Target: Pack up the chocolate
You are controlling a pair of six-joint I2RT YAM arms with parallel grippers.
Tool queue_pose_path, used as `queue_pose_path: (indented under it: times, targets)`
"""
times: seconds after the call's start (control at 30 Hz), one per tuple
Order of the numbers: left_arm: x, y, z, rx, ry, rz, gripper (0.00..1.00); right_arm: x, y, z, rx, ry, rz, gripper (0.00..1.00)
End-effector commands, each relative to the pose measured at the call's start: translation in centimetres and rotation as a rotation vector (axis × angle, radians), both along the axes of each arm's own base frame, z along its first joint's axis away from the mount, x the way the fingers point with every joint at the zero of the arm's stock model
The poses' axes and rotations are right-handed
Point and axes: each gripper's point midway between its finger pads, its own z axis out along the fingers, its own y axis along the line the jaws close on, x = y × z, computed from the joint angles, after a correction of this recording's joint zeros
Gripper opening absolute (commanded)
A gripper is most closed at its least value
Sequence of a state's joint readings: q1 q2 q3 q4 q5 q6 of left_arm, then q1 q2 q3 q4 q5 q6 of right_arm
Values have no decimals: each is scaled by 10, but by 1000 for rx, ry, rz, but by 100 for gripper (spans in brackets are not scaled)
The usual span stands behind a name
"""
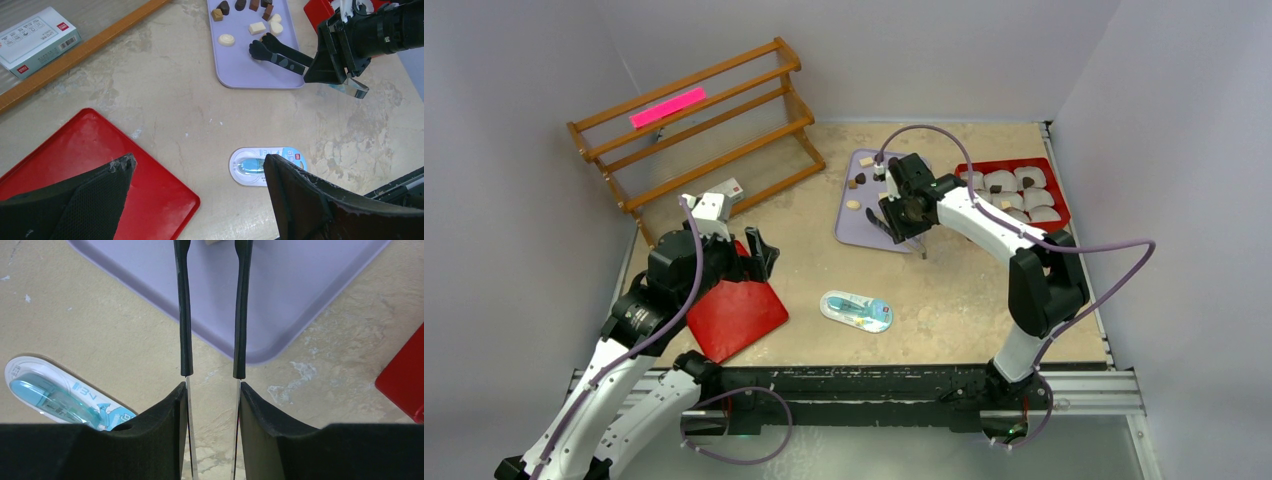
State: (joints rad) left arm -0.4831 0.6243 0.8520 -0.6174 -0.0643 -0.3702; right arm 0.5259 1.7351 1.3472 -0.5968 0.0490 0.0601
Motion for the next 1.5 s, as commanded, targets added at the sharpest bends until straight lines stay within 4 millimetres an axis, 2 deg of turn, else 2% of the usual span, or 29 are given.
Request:
queue_pose_path:
  times: [0.0,0.17,0.73,1.0,1.47]
  targets:
    - [2,-2,3,1,-22,-10,100,-2,12,19,59,-17,31,41]
    - [2,-2,3,2,-21,-14,100,-3,13,21,57,-22,39,41]
    - [1,0,5,0,-29,-5,100,2,9,7,-26,5,33,41]
    - [2,0,5,-1,-29,-5,100,2,7,4,-43,6,34,36]
    - [1,0,5,0,-28,-7,100,4,4,26,-32,-51,16,23]
